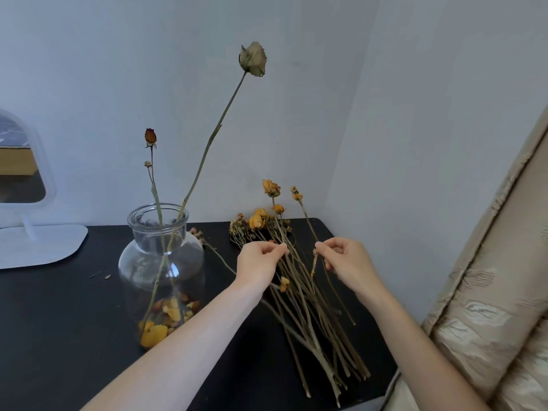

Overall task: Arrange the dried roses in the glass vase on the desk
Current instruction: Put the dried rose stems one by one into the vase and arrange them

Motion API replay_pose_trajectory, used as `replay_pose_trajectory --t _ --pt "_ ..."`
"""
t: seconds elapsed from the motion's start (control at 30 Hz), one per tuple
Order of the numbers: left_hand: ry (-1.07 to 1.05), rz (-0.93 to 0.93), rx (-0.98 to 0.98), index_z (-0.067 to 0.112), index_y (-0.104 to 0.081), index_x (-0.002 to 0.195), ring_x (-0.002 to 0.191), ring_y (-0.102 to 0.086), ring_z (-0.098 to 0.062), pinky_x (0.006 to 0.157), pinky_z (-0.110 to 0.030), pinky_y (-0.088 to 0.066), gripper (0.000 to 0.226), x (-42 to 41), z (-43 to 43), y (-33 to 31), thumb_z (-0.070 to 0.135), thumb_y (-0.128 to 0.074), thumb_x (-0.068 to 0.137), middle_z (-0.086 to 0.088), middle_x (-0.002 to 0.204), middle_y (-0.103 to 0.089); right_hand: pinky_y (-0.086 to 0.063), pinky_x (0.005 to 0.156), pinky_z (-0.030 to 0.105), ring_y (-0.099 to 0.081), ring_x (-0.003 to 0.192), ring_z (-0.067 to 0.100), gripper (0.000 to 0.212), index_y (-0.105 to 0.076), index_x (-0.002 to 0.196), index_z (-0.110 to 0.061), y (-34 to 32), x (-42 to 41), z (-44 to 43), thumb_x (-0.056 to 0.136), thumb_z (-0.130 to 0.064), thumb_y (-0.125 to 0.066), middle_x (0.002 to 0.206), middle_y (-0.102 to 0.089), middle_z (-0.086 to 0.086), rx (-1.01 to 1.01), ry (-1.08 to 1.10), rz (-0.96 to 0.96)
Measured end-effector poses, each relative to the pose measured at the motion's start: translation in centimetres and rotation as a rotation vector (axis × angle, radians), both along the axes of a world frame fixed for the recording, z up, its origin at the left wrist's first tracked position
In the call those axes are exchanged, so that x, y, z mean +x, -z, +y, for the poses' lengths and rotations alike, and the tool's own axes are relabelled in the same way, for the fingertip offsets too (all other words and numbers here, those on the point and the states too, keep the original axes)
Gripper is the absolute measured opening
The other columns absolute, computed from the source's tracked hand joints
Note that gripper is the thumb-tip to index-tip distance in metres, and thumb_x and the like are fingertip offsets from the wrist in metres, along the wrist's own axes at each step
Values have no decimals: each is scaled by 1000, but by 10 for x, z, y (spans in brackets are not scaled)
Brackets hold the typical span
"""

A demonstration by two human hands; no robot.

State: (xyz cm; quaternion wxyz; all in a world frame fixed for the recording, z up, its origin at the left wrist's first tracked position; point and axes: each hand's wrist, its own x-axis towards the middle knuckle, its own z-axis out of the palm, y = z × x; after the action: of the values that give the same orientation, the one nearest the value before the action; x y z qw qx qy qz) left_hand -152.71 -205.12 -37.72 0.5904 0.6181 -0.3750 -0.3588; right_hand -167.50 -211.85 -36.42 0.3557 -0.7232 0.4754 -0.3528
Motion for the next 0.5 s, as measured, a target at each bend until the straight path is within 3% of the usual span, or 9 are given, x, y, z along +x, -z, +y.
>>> replay_pose_trajectory --t 0.2,0.33,0.4,0.5 --pt "-34 57 -28 16 -73 82 116 -53 -13 103 -32 -34 16 -4 -1 4 19 -60 89 -3 112 -67 -37 54 15 -50 45 -2 19 -66 87 -13 -1 -2 1 91 -28 -56 54 -54 -7 3 21 -40" --pt "-34 56 -84 19 -72 79 78 -57 -7 95 -25 -35 13 -10 3 -3 18 -62 88 -7 78 -60 -35 51 13 -48 43 -4 17 -65 86 -16 -5 -3 0 92 -27 -54 55 -53 -7 -16 47 -106" --pt "-8 38 -115 21 -71 83 74 -56 -12 90 -20 -34 11 -13 4 -7 19 -62 88 -8 69 -51 -35 48 13 -49 42 -6 17 -65 86 -16 -10 -3 1 92 -26 -54 55 -53 -7 -40 67 -159" --pt "37 -21 -186 22 -71 85 68 -49 -16 76 -8 -34 11 -19 7 -15 20 -61 88 6 54 -40 -36 45 12 -48 41 -5 16 -64 87 -15 -22 -3 4 92 -25 -53 55 -53 -6 -83 89 -245"
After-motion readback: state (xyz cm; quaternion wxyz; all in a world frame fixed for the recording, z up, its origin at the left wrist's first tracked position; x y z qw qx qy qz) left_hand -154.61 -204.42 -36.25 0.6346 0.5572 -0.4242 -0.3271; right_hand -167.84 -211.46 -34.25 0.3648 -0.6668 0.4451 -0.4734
